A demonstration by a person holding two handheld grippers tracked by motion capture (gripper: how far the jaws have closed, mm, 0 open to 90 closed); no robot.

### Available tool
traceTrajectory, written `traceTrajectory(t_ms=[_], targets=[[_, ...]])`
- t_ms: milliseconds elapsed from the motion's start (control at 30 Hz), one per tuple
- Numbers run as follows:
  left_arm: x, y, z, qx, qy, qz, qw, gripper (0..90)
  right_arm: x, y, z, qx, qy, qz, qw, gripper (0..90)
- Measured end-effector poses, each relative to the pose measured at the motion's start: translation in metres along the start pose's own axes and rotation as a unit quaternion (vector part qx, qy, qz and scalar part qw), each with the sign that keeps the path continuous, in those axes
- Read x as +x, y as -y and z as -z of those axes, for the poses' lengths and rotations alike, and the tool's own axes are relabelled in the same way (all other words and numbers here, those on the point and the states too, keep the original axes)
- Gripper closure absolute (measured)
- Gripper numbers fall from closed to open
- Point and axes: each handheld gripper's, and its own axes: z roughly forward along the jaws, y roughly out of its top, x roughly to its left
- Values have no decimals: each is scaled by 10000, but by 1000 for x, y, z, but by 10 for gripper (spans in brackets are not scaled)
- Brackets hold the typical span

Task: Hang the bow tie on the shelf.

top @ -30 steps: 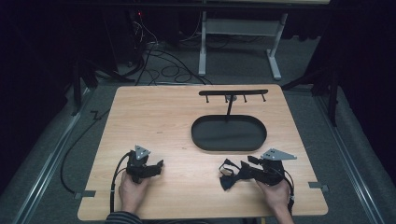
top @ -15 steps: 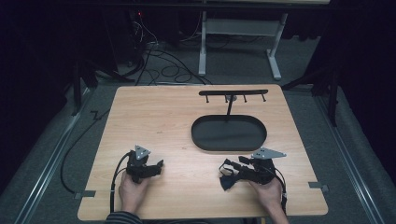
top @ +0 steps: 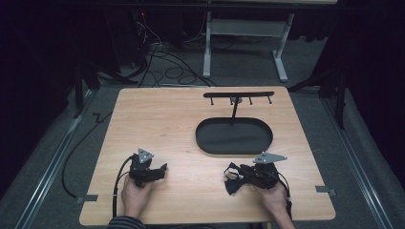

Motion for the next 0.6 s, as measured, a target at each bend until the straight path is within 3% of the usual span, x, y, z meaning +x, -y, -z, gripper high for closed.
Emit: traceTrajectory(t_ms=[100,600], targets=[[0,0,0,-1,0,1,10000,223,0,1,0,11,-54,49,10000,896],[0,0,0,-1,0,1,10000,223,-1,-7,17,-274,-94,98,9995,900]])
